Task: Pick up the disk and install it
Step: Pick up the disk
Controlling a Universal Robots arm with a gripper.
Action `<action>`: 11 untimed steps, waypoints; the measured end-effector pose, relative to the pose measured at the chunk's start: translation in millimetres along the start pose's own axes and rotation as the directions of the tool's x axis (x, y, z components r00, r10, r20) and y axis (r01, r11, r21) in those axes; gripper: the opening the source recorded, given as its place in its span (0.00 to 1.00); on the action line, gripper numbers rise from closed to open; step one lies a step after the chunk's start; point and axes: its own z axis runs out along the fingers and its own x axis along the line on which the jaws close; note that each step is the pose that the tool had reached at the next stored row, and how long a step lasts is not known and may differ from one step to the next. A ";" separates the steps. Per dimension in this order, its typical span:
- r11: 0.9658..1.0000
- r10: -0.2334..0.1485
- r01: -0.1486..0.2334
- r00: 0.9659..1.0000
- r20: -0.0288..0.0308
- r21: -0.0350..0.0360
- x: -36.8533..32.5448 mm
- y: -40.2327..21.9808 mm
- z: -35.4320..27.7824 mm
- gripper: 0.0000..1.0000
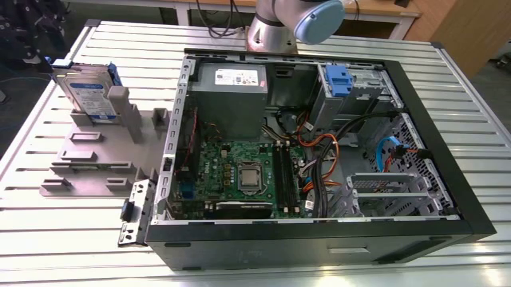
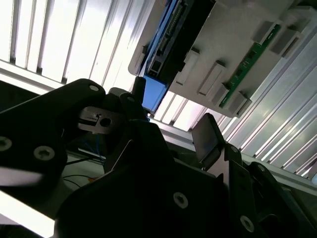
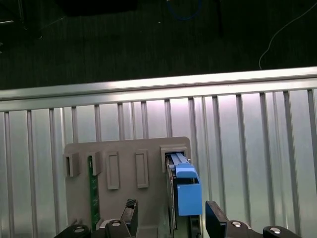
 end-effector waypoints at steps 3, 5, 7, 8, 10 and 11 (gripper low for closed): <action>1.000 0.000 0.000 1.000 0.001 0.000 -0.1 0.0 2.1 0.65; 1.000 0.000 0.000 1.000 0.001 0.001 -0.4 0.0 3.1 0.65; 1.000 0.000 0.000 1.000 0.001 0.001 -0.8 0.1 4.0 0.65; 1.000 0.000 0.000 1.000 0.001 0.001 -1.0 0.1 4.4 0.65; 1.000 0.000 0.000 1.000 0.001 0.002 -1.6 0.2 5.2 0.65; 1.000 0.000 0.000 1.000 0.001 0.002 -2.0 0.2 5.7 0.65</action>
